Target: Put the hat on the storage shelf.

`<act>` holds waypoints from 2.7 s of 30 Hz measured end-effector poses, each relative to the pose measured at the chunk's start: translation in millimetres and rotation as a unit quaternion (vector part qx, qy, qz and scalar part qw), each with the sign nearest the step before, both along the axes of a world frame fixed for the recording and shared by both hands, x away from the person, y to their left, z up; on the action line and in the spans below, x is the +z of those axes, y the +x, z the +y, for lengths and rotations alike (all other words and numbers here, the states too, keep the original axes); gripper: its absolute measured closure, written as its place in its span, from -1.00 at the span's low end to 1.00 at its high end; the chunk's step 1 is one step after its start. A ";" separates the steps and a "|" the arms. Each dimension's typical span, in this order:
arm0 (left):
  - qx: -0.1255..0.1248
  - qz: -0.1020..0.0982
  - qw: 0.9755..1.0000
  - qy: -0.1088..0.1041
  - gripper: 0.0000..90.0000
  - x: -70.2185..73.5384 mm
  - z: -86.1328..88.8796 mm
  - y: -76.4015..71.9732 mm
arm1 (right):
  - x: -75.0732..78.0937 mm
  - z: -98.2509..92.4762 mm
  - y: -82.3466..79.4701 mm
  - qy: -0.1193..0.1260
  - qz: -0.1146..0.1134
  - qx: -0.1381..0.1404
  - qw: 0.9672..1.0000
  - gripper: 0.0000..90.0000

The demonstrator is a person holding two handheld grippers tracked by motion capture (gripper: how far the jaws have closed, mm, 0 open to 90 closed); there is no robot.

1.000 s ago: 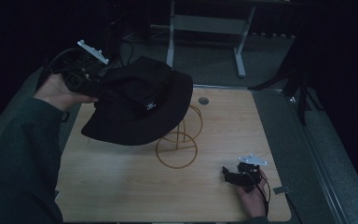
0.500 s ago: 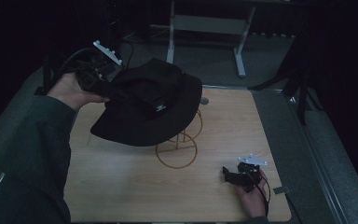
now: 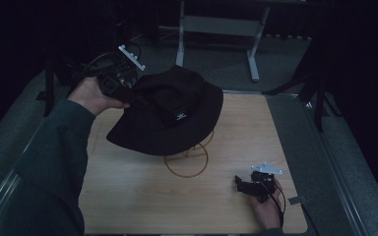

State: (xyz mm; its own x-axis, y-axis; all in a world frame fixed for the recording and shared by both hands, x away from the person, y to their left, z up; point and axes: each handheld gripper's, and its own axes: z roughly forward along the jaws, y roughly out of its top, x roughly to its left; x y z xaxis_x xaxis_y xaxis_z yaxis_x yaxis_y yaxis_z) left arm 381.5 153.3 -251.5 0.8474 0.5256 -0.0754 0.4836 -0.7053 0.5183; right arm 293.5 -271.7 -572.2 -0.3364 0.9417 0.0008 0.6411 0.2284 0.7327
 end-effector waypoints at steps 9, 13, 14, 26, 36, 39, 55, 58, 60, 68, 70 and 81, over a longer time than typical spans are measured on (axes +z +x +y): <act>-0.012 0.004 1.000 0.011 0.96 -3.5 -22.9 4.7 | 0.0 0.0 0.0 0.000 0.000 0.000 1.000 -0.72; -0.017 0.008 1.000 0.015 0.96 -7.1 -31.4 7.1 | 0.0 0.0 0.0 0.000 0.000 -0.001 1.000 -0.72; -0.018 0.008 1.000 0.015 0.96 -7.9 -33.4 7.6 | 0.0 0.0 0.0 0.000 0.000 0.000 1.000 -0.71; -0.020 0.014 0.999 0.023 0.94 -20.1 -54.7 13.9 | 0.0 -0.1 0.1 0.000 0.000 0.000 1.000 -0.72; -0.015 0.012 1.000 0.019 0.86 -24.0 -57.8 15.5 | 0.0 -0.1 0.1 -0.001 -0.001 0.000 1.000 -0.72; -0.018 0.013 1.000 0.015 0.76 -27.2 -60.6 15.1 | -0.1 -0.3 0.1 -0.001 -0.001 0.001 1.000 -0.72; 0.015 0.021 1.000 -0.014 0.15 -37.6 -43.6 14.9 | 0.1 -0.1 0.0 0.000 0.000 0.000 1.000 -0.71; 0.026 0.007 1.000 -0.009 -0.14 -36.3 -39.6 11.5 | 0.1 -0.1 0.0 0.000 0.000 0.000 1.000 -0.72; 0.031 0.001 0.999 -0.012 -0.23 -35.4 -36.2 9.9 | 0.1 -0.1 0.0 0.000 0.000 0.000 1.000 -0.72; 0.040 -0.010 0.998 -0.037 -0.31 -32.0 -16.3 2.7 | 0.0 -0.3 0.1 -0.001 -0.001 0.001 1.000 -0.71; 0.038 -0.012 0.998 -0.042 -0.24 -31.2 -11.3 0.2 | 0.0 -0.2 0.0 -0.001 0.000 0.001 1.000 -0.71; 0.086 -0.028 0.994 -0.060 -0.11 -33.2 27.1 -11.1 | 0.0 -0.3 -0.4 0.000 0.000 0.003 1.000 -0.71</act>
